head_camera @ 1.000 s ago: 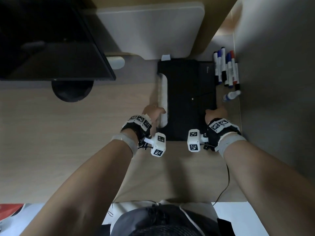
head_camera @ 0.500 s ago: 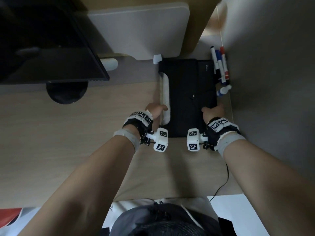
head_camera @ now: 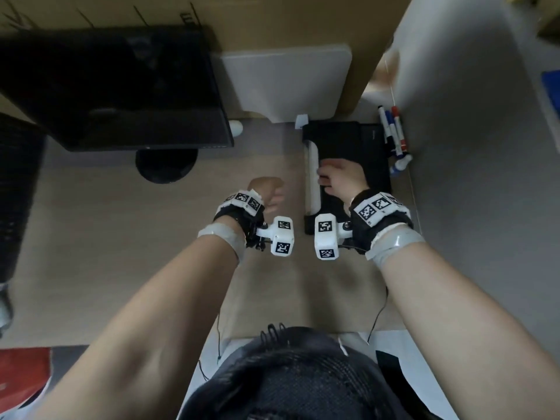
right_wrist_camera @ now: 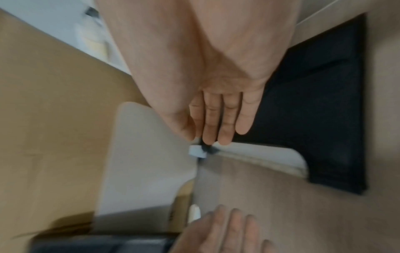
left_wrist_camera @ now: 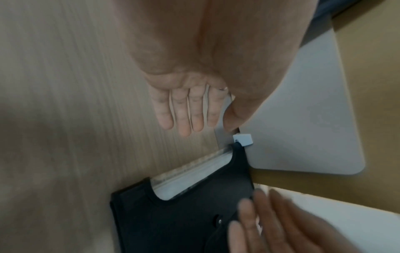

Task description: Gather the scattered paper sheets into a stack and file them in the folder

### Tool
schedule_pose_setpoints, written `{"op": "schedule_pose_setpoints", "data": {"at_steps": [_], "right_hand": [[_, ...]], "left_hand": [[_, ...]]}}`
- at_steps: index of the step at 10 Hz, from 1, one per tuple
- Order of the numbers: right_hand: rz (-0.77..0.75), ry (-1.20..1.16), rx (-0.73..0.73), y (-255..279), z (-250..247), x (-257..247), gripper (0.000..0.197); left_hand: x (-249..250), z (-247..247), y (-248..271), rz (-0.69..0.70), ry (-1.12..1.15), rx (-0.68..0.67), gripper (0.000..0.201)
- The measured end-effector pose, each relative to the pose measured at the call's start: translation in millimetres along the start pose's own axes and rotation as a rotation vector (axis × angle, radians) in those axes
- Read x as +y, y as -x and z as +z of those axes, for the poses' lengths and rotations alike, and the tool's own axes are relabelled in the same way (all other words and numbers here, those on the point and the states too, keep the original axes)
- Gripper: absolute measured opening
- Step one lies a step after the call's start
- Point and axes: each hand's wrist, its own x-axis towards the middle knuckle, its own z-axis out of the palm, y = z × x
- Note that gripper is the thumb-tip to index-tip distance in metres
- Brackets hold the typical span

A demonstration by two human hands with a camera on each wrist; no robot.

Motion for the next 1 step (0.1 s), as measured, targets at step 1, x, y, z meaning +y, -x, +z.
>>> {"op": "schedule_pose_setpoints", "data": {"at_steps": [1], "right_hand": [[-0.213, -0.109, -0.008, 44.6, 13.2, -41.5, 0.026]], "left_hand": [[-6.5, -21.9, 14.7, 0.054, 0.064, -0.007, 0.020]]}}
